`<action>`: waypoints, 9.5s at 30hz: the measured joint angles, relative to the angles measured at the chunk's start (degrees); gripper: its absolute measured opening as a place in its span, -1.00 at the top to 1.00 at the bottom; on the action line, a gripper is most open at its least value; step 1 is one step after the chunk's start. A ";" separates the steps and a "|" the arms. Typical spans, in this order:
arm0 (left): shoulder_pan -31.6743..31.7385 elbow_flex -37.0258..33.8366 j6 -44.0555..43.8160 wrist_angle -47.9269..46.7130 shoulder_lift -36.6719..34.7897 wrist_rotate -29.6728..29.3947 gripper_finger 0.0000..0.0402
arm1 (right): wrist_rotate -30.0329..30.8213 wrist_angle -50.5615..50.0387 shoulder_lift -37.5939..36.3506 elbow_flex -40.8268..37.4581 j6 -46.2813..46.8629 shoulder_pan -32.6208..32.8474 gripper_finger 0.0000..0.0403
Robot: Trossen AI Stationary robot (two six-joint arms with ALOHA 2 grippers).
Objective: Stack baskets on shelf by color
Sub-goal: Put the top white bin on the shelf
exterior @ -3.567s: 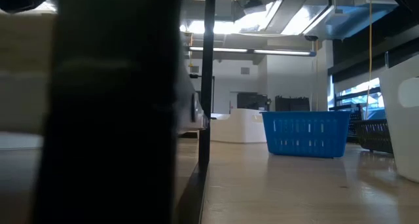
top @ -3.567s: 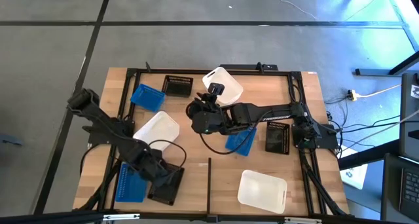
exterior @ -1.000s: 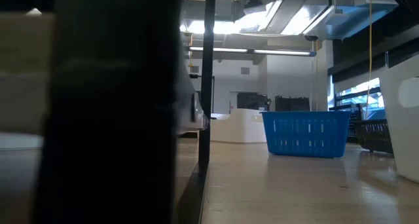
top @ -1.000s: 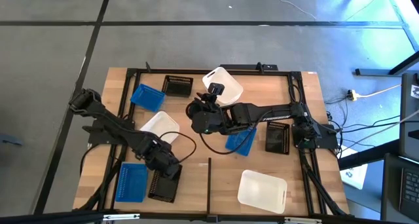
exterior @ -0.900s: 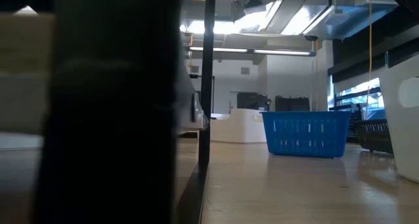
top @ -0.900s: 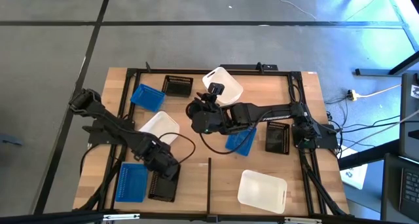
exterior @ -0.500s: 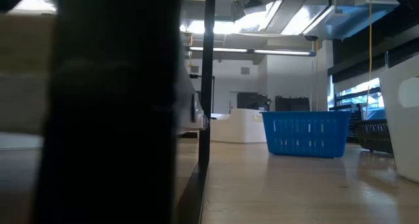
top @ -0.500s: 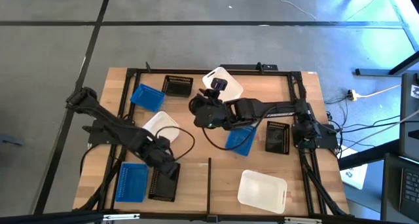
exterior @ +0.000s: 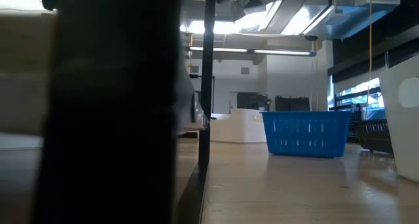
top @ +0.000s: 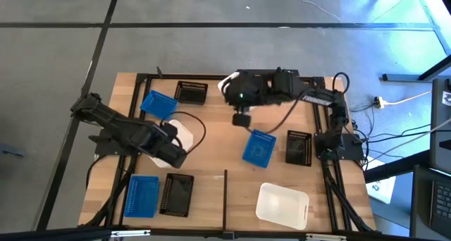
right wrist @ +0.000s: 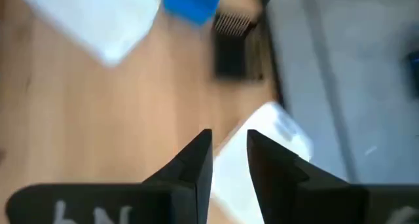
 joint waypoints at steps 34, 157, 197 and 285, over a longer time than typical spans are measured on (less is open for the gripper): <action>6.40 -0.02 11.11 -0.19 -1.31 -2.82 0.79 | -19.24 13.53 0.07 -34.39 -17.90 -19.40 0.52; 3.67 -0.04 14.59 -4.91 -17.27 -28.65 0.79 | 6.42 23.75 2.78 -3.47 13.13 17.99 1.00; -12.09 -20.35 47.66 29.86 -25.08 9.24 0.79 | 5.63 30.02 6.81 -3.56 25.73 22.08 1.00; -21.47 -42.03 45.62 73.17 -8.39 19.67 0.79 | 3.49 25.64 6.47 -3.53 25.45 18.65 1.00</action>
